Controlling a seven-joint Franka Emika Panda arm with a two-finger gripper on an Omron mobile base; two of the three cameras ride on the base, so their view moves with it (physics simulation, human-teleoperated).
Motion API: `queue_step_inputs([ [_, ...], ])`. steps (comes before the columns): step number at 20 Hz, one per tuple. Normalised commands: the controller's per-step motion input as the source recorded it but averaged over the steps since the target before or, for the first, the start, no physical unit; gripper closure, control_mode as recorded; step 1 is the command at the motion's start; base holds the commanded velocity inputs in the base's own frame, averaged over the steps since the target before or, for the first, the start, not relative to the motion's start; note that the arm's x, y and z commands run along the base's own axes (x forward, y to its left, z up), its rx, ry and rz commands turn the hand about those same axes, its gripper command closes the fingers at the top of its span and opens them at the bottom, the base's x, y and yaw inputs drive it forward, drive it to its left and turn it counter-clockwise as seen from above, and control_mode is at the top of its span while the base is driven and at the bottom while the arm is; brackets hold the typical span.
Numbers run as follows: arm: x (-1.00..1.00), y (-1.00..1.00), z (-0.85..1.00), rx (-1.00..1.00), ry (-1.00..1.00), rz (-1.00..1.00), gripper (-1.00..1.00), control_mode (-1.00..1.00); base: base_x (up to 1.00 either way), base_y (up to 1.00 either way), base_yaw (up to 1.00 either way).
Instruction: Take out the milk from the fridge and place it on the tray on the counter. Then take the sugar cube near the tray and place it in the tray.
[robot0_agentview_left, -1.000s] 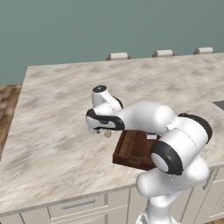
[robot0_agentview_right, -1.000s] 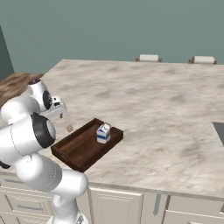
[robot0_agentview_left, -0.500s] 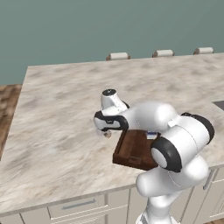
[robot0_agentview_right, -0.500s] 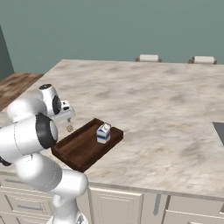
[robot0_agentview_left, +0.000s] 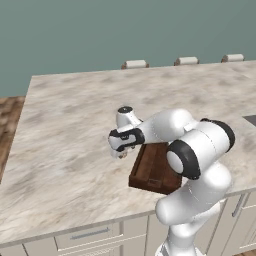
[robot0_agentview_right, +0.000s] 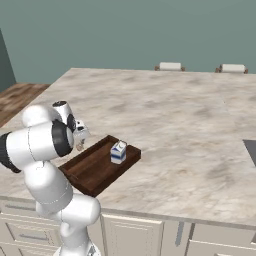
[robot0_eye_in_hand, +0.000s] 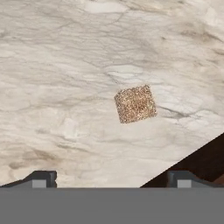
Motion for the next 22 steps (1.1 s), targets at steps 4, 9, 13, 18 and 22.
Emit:
queue_step_inputs([
  [4, 0.31, 0.00, -0.17, 0.00, 0.04, 0.00, -1.00, -1.00, 0.00, 0.00, 0.00],
  [9, 0.28, 0.00, -0.02, 0.00, 0.02, 0.00, -1.00, -1.00, 0.00, 0.00, 0.00],
  [13, 0.24, 0.00, -0.07, 0.00, 0.00, 0.00, -1.00, -1.00, 0.00, 0.00, 0.00],
  [18, 0.15, 0.00, -0.10, 0.00, 0.00, 0.00, -1.00, -1.00, 0.00, 0.00, 0.00],
  [22, 0.00, 0.00, -0.17, 0.01, 0.00, 0.00, -1.00, -1.00, 0.00, 0.00, 0.00],
])
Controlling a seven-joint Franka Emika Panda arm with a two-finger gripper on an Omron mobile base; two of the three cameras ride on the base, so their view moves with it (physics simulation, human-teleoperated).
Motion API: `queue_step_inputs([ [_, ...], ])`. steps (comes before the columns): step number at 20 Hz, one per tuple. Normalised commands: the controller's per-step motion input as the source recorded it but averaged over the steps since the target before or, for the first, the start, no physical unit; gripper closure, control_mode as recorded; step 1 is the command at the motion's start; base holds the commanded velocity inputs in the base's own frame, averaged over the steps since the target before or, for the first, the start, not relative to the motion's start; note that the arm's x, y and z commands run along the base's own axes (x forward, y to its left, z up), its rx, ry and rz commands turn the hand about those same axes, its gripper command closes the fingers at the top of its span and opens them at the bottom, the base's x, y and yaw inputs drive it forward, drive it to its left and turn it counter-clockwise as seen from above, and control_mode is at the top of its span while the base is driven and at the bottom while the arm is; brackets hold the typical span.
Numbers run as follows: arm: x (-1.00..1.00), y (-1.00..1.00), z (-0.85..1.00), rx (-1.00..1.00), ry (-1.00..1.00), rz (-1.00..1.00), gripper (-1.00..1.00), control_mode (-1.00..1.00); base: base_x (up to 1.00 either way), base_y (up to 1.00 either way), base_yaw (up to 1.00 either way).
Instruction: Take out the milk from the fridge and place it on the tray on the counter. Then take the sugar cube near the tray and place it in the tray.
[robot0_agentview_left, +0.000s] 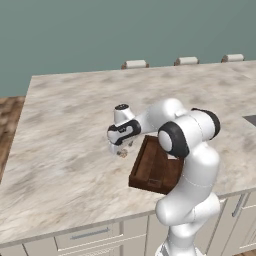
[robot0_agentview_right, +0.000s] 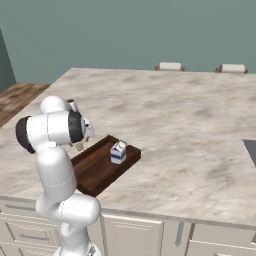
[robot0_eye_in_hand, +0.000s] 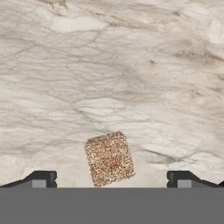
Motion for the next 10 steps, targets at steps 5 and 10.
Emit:
queue_step_inputs([
  [5, 0.00, 0.00, -0.21, 0.04, 0.00, 0.00, -1.00, -1.00, 0.00, 0.00, 0.00],
  [10, 0.00, 0.00, -0.16, 0.07, 0.00, 0.00, -1.00, -1.00, 0.00, 0.00, 0.00],
])
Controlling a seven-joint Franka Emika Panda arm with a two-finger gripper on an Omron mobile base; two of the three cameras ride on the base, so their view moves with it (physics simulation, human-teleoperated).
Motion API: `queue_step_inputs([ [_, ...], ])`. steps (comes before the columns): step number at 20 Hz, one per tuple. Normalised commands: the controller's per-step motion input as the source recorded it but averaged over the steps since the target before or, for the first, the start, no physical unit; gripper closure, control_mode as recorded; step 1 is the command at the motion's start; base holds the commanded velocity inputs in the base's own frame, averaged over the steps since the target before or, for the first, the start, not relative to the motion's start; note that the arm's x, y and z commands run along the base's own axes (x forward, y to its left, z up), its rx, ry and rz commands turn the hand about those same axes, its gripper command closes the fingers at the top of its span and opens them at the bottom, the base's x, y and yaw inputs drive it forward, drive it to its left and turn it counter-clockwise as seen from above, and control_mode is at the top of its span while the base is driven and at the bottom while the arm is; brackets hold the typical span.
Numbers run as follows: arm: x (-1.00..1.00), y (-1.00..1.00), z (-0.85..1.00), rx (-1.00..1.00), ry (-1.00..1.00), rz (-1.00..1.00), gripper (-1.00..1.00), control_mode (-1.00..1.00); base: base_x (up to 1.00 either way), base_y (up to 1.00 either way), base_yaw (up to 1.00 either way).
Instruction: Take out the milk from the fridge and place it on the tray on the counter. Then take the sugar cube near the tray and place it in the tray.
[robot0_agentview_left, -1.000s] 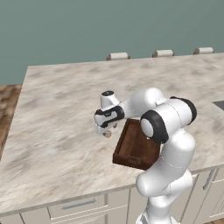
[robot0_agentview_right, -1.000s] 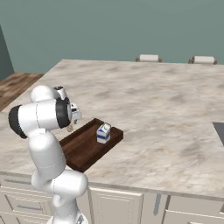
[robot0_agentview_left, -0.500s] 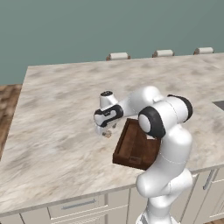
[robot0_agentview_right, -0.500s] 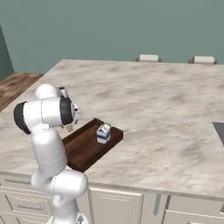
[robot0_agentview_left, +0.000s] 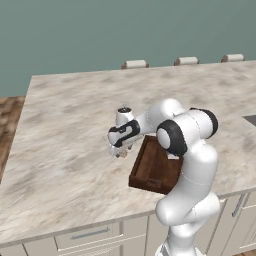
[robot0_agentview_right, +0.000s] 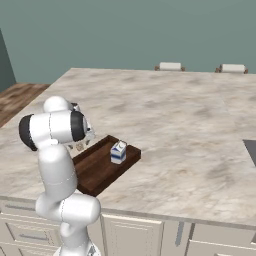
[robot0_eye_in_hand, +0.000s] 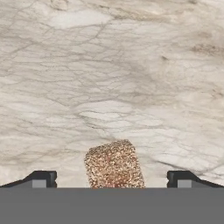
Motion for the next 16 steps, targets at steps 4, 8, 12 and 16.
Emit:
queue_step_inputs([
  [4, 0.00, 0.00, -0.17, 0.06, 0.00, 0.00, -1.00, -1.00, 0.00, 0.00, 0.00],
  [8, 0.08, 0.17, -0.26, 0.07, 0.00, 0.00, 1.00, -1.00, 0.00, 0.00, 0.00],
  [12, 0.02, 0.13, -0.15, 0.07, -0.01, 0.00, 1.00, -1.00, 0.00, 0.00, 0.00],
  [16, 0.00, 0.05, -0.01, 0.08, -0.05, 0.00, 1.00, -1.00, 0.00, 0.00, 0.00],
])
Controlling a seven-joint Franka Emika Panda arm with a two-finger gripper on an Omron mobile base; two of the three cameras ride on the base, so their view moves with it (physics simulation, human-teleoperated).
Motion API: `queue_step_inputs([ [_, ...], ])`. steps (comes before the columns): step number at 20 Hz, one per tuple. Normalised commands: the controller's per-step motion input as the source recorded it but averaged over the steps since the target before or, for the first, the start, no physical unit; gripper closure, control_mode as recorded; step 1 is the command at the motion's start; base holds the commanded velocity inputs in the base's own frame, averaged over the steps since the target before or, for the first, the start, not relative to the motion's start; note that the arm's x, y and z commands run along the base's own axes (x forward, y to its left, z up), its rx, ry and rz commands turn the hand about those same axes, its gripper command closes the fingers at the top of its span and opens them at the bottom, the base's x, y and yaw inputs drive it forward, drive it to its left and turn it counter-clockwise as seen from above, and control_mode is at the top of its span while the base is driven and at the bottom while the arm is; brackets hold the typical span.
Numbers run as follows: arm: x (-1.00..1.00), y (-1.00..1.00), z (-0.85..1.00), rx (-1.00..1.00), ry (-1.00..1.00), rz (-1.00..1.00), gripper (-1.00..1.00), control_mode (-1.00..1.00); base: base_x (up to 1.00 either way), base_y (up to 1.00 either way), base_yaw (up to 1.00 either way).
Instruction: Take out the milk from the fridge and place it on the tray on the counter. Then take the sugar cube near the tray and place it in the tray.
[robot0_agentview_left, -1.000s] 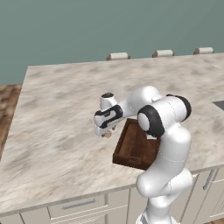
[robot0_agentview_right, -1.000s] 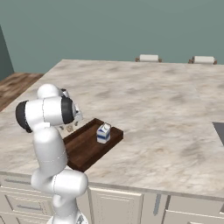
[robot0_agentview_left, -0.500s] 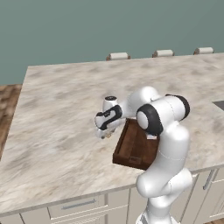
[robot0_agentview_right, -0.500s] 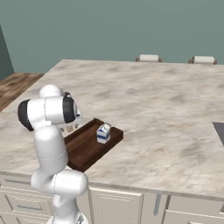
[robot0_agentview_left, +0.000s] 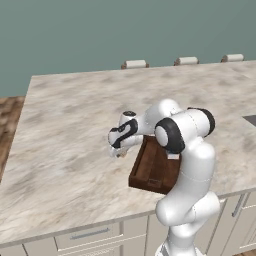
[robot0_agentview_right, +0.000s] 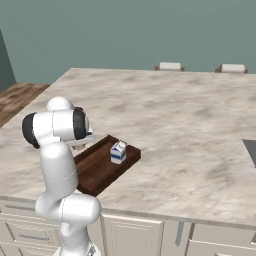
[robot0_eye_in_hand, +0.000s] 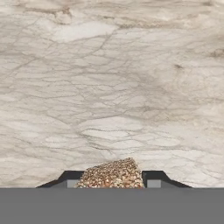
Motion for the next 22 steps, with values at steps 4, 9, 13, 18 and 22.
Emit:
queue_step_inputs([
  [4, -0.15, 0.19, 0.08, 0.03, -0.04, 0.00, 1.00, -1.00, 0.00, 0.00, 0.00],
  [9, -0.75, 0.18, 0.77, 0.00, -0.07, -0.09, 1.00, -1.00, 0.00, 0.00, 0.00],
  [13, -0.55, -0.09, 0.87, -0.15, -0.01, -0.13, 1.00, -1.00, 0.00, 0.00, 0.00],
  [18, -0.46, -0.58, 0.49, -0.16, 0.03, -0.28, 1.00, -1.00, 0.00, 0.00, 0.00],
  [22, -0.73, -0.92, 0.16, 0.00, 0.00, -0.34, 1.00, -1.00, 0.00, 0.00, 0.00],
])
